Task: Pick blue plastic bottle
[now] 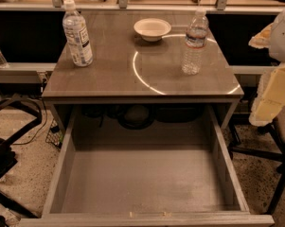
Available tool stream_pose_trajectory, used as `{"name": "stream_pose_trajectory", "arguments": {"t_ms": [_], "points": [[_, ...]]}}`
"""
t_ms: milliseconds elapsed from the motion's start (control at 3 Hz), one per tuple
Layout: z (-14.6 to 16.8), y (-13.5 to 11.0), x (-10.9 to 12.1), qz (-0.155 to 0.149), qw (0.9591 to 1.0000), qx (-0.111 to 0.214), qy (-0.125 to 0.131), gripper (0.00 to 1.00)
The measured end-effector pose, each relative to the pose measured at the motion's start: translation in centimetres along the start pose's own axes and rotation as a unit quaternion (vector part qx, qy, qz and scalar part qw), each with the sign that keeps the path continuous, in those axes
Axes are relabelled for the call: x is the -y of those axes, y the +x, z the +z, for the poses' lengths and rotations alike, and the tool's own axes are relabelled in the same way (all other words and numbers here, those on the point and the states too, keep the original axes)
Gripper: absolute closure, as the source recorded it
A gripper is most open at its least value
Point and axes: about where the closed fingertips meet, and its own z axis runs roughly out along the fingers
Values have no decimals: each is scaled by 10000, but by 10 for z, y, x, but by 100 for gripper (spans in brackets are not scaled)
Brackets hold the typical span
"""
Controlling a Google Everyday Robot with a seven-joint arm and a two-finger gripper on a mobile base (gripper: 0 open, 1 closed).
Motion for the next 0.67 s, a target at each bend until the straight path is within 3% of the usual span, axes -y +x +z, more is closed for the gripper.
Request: {"name": "stream_pose_trajectory", "arguments": {"t_ms": [333,667], "points": [[0,0,0,0,10000,0,1,0],[0,-13,3,28,9997,206,133,0]]}}
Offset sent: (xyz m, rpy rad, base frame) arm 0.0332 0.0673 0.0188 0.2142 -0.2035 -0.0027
